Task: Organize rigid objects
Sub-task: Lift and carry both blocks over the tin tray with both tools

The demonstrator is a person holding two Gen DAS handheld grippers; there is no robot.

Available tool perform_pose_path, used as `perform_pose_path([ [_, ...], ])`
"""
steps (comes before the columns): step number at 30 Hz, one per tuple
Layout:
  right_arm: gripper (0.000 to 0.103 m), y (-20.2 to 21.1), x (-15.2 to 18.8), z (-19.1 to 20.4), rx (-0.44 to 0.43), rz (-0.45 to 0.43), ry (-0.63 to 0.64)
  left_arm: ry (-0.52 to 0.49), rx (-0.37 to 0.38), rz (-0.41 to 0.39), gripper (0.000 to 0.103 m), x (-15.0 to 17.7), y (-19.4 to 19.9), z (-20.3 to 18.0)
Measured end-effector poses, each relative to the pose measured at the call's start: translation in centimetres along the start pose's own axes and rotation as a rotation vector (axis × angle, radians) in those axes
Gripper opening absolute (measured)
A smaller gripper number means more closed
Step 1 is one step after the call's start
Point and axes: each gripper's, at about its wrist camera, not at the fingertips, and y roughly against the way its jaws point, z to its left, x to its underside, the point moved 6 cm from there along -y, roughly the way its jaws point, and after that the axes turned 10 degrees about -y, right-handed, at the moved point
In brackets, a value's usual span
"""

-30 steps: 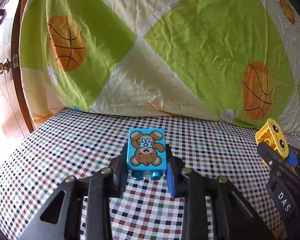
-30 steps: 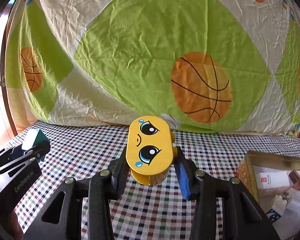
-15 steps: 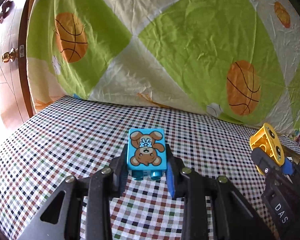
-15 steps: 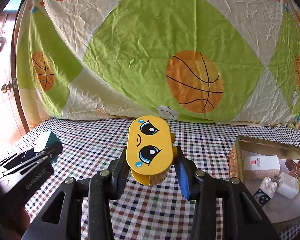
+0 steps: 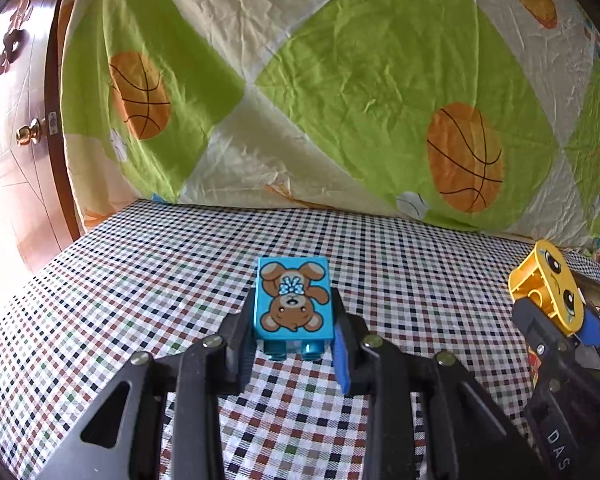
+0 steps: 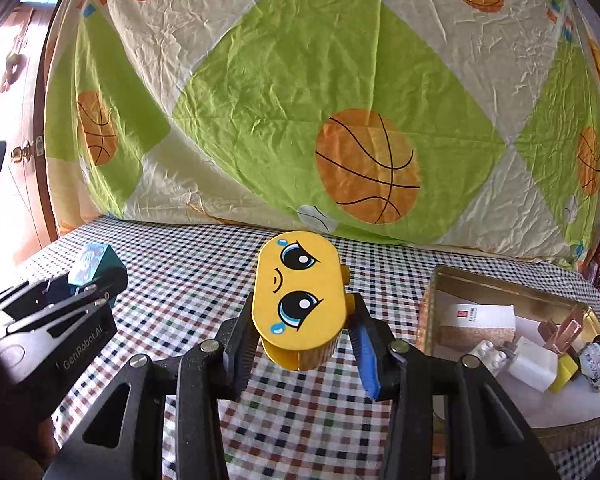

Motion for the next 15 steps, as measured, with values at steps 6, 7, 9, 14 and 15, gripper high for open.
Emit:
perform_pose_path([
  [6,0.045,2.0,0.4,-1.0,0.005,-0.032,0.031,-0.021,-0.005,-0.005,0.03,0.5,1.3,-1.3],
  [7,0.045,2.2,0.4,-1.2,0.007,-0.035,0.034,-0.028,-0.008,-0.009,0.03,0.5,1.6,-1.6],
  [9,0.045,2.7,0.5,-1.6,0.007,-0.042,0.031,-0.042,-0.016,-0.016,0.03,0.5,2.0,-2.1],
  [14,0.045,3.9,0.6,-3.1,0.011,-0.055,0.019,-0.061,-0.015,-0.022,0.03,0.6,2.9,-3.3],
  [15,0.045,4.0,0.7,-3.4,0.01,-0.056,0.015,-0.065,-0.014,-0.023,0.03,0.6,3.0,-3.5],
])
